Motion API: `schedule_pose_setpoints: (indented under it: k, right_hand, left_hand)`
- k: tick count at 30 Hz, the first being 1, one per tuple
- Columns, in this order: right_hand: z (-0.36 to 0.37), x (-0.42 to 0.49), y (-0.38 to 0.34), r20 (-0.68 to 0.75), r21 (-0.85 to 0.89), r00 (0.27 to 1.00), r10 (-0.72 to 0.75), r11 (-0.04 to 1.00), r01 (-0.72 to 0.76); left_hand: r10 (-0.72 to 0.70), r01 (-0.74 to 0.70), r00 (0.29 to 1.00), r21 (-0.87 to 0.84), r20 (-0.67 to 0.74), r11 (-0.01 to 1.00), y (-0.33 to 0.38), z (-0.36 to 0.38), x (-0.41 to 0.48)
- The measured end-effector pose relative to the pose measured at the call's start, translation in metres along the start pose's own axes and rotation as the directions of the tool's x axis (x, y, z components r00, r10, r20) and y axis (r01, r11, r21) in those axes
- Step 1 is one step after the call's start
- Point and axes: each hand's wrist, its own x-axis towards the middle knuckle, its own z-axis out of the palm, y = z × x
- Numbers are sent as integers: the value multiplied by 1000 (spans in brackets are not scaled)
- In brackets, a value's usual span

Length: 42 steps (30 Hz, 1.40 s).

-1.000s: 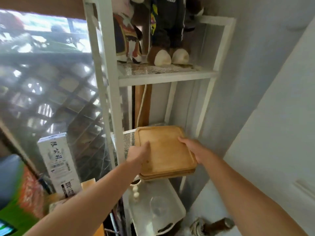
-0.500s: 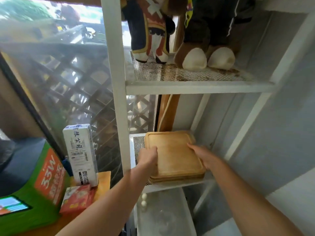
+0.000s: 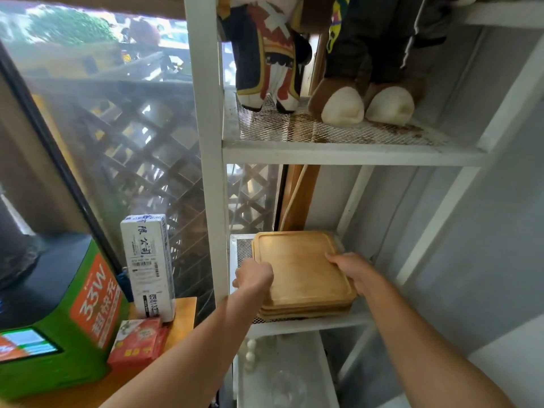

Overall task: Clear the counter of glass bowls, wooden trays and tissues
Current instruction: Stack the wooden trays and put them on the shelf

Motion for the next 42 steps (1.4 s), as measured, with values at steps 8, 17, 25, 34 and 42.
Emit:
schedule_pose_setpoints:
  k: [8,17,25,34,42]
  right_hand:
    - [1,2,1,59,-40,998,-37,998,40]
    - [11,-3,7,-47,-152,987,-156,977,147]
    - [11,-24,19,-116,-376,978,-174,919,119]
    - [23,-111,51,-223,-559,942,-249,825,86]
    - [87,-212,82,-221,-620,922,-319,775,119]
  left_hand:
    - [14,-13,998,29,-62,1000,-6,1,0]
    - [107,-108,992,-16,-66,994,-16,0,-10]
    - [165,-165,986,13,18,986,-23,-9,-20]
    - [251,-263,960,97,123,960,-55,-25,-74]
    - [475,-555,800,152,367,818,-112,-96,-131]
